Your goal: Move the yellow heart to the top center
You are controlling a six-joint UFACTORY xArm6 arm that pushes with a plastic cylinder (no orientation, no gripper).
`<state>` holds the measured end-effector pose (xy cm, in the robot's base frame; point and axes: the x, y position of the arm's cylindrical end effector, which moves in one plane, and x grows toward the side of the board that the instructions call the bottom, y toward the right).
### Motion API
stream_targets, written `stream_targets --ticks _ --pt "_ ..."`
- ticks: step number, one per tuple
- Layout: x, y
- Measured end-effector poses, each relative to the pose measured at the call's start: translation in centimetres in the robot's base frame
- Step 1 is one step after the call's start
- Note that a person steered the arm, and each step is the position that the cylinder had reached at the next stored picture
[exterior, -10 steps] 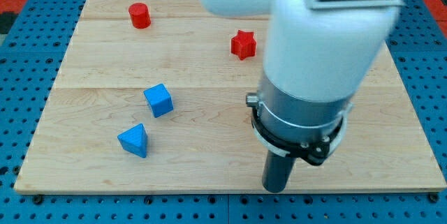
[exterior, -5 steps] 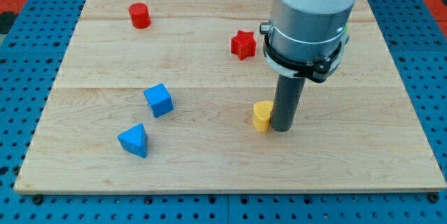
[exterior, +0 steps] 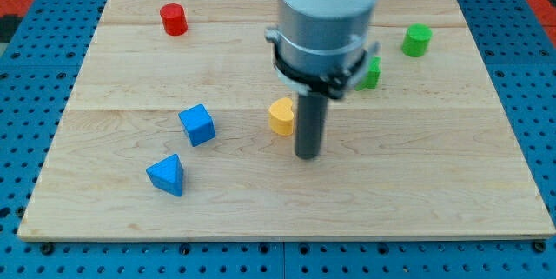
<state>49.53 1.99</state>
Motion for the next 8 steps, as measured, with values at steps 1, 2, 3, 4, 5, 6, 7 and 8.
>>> stream_targets --ticks 1,2,3,4,5,6,7,8 --pt "-6.6 -3.4" --pt "-8.0 -4.9" --pt "-6.4 -4.9" --pt "-9.8 -5.8" --pt "-13.6 -11.3" --pt "-13.6 -10.9" --pt "-14.8 -13.5" --pt "-18.9 -7.5"
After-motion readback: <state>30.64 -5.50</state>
